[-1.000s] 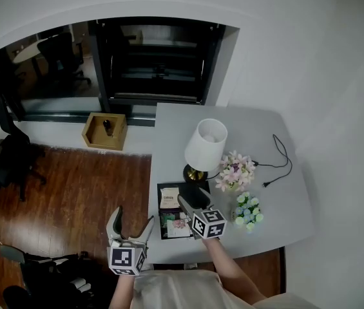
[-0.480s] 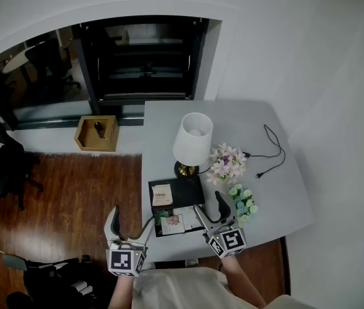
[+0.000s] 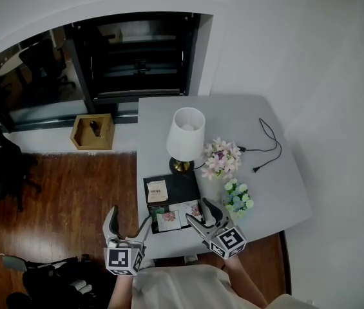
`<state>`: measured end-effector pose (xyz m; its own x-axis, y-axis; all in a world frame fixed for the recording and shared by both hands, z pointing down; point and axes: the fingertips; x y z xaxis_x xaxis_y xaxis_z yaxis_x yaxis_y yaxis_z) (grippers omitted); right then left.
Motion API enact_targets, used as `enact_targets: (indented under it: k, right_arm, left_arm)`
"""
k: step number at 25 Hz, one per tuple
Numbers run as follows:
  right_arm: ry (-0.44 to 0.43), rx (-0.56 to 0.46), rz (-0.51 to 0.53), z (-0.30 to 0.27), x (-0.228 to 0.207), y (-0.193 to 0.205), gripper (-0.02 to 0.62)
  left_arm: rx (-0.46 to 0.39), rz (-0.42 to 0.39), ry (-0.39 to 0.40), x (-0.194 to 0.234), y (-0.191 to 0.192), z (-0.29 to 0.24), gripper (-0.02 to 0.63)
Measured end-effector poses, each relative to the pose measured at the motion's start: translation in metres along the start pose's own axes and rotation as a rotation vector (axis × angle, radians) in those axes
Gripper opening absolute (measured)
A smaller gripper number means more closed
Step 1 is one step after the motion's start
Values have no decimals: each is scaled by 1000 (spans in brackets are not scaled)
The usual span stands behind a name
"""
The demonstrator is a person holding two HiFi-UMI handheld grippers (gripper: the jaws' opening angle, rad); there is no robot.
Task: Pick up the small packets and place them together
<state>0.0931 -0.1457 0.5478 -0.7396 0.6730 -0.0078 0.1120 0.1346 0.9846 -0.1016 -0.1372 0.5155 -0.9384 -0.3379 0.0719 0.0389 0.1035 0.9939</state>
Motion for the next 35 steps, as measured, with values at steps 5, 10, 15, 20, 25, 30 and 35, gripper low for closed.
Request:
enact_targets:
  k: [5,10,15,20,25,30,35]
  right_arm:
    - [-193,216,2,-22,19,52,304]
    - [-368,435,42,-62,36,111,302]
    - [-508,668,159,-85,50,176,301]
    - [-550,806,236,-104,55,215,301]
    - [-551,947,356,-111,52,241,296]
    - [-561,980,392,-105,58,233,214]
    - [-554,957,443,-94,55,218,97]
  left_arm:
    - [15,5,-16,2,5,6,448]
    - [63,33,-49,13,12,10,448]
    - [67,31,-76,21,11,20,448]
    - [71,43,-95,25,17,28,448]
    - [79,49,-111,30,19,33,448]
    - [78,60,-111,35,19,31,446]
    - [87,68,-89,32,22,24,446]
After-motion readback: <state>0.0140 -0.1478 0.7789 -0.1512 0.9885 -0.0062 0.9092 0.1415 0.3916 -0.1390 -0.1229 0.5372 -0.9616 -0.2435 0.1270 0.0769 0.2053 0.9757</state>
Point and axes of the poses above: the fingertips, and each gripper's own axes: z backward along the fingers, x to its left, y out of its underside, and after that the axes turned 1 degree about x, right-handed
